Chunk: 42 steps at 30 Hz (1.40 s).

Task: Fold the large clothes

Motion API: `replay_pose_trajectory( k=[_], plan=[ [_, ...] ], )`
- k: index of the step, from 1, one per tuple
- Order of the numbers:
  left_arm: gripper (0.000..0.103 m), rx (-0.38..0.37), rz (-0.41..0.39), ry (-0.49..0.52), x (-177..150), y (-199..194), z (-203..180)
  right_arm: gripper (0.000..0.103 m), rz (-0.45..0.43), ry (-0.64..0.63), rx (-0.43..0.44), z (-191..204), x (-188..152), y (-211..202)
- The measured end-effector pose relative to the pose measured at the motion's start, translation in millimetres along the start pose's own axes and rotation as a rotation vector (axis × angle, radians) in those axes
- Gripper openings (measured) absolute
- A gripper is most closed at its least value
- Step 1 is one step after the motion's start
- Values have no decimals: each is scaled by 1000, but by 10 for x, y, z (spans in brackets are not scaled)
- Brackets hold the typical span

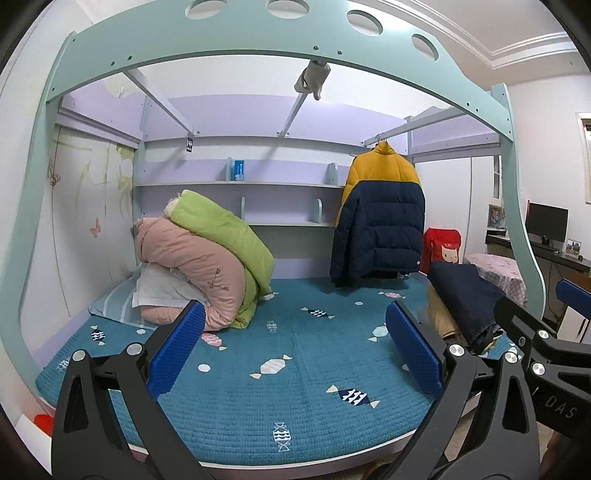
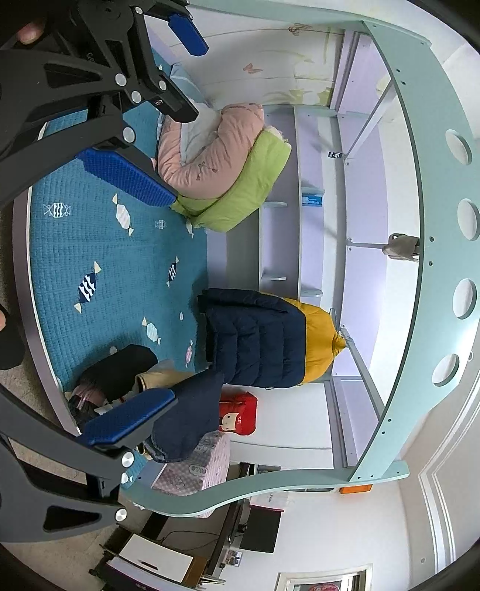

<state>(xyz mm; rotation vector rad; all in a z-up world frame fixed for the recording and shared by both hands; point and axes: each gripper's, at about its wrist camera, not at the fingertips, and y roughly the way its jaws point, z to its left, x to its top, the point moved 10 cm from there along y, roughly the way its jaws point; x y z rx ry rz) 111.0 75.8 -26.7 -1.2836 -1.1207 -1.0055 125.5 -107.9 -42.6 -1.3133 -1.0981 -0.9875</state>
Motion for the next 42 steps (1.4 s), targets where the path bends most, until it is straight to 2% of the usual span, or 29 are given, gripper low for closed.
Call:
replay_pose_trajectory(
  k=[42],
  plan=[
    [98,-9,1,3,31,30,-110,95,-3,10,-20,-71,-5,-74]
  ],
)
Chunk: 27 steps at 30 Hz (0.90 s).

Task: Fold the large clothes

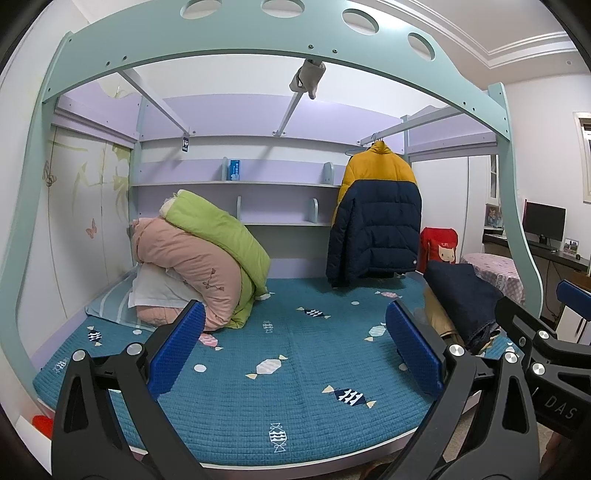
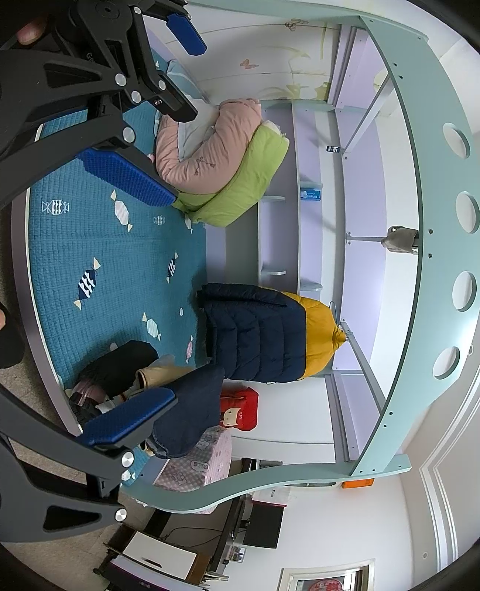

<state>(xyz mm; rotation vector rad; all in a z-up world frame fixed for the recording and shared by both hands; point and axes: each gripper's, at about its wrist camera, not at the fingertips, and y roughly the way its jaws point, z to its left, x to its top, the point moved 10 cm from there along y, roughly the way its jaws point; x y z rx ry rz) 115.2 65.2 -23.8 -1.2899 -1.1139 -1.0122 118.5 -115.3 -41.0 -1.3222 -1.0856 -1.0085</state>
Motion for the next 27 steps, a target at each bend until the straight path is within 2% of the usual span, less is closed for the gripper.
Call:
replay_pose_trajectory(
  k=[27],
  plan=[
    [98,0,2,-1,4,-2,-6,95,4,1,-4,-4,-23,-6]
  ],
)
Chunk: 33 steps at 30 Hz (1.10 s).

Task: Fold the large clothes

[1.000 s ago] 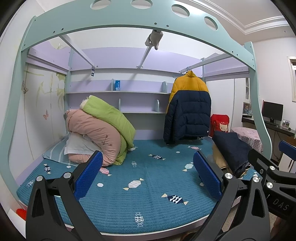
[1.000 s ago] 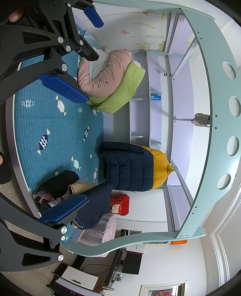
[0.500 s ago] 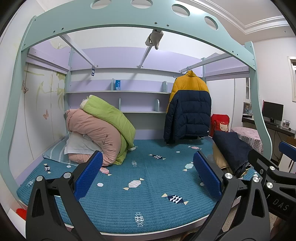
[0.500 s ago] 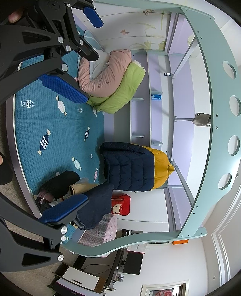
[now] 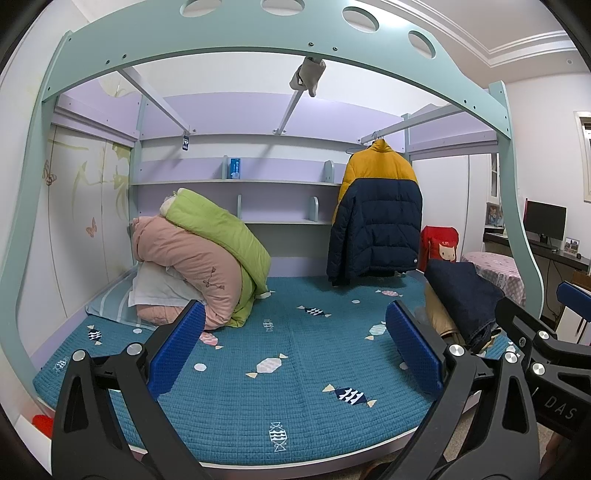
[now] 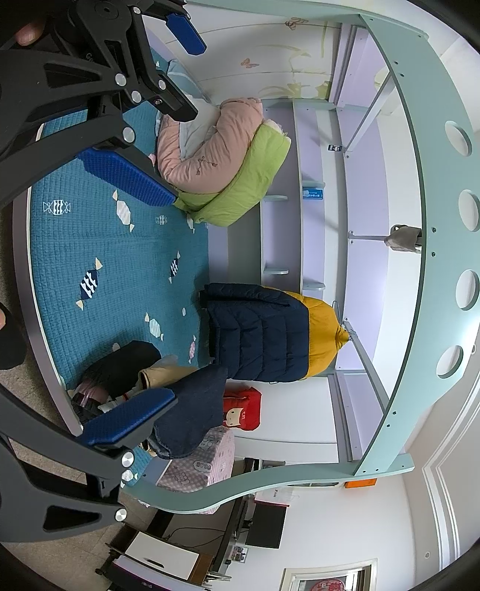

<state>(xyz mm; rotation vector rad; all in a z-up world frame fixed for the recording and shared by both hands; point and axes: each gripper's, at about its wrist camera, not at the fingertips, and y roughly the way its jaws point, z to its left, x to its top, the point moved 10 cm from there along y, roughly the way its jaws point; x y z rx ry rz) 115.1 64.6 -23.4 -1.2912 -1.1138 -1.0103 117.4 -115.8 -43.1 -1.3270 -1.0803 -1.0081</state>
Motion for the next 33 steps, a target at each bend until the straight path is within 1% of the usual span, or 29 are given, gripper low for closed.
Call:
replay_pose_trajectory(
  k=[33],
  plan=[
    [98,-1,2,1,20,4,0,95,6,1,-2,-12,-17,-2]
  ],
)
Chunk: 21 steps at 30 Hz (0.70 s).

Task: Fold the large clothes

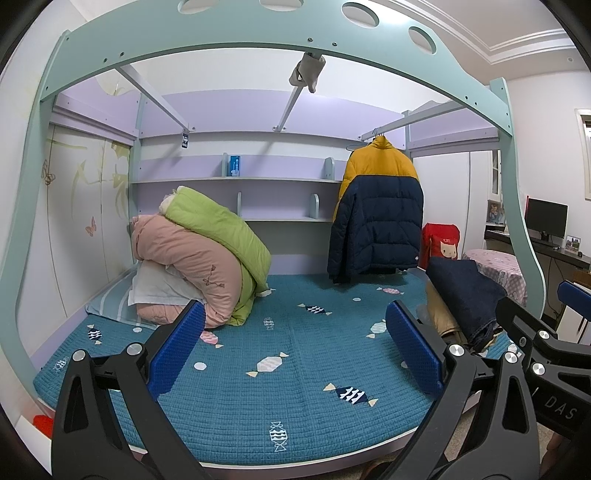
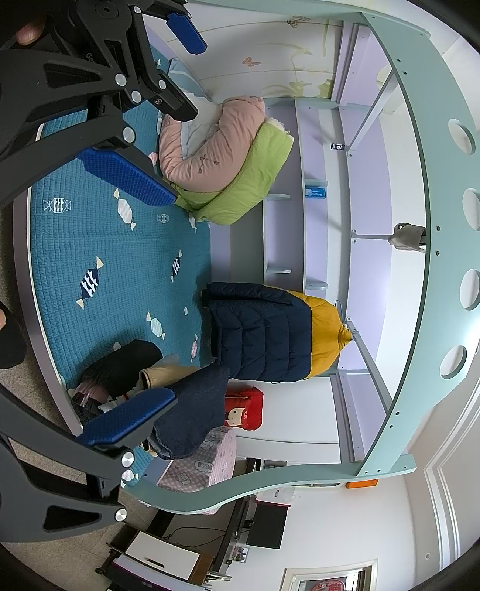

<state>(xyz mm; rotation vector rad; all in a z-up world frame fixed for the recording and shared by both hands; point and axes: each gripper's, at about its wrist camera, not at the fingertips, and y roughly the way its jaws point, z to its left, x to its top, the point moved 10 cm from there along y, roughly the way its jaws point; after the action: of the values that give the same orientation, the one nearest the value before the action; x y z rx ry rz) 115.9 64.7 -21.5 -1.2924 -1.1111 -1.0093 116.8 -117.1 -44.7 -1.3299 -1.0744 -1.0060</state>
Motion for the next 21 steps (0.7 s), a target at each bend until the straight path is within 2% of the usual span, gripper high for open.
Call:
replay_pose_trajectory(
  k=[21],
  plan=[
    [98,-1,2,0,15,7,6,95,6,0,2,-8,-60,-15]
  ],
)
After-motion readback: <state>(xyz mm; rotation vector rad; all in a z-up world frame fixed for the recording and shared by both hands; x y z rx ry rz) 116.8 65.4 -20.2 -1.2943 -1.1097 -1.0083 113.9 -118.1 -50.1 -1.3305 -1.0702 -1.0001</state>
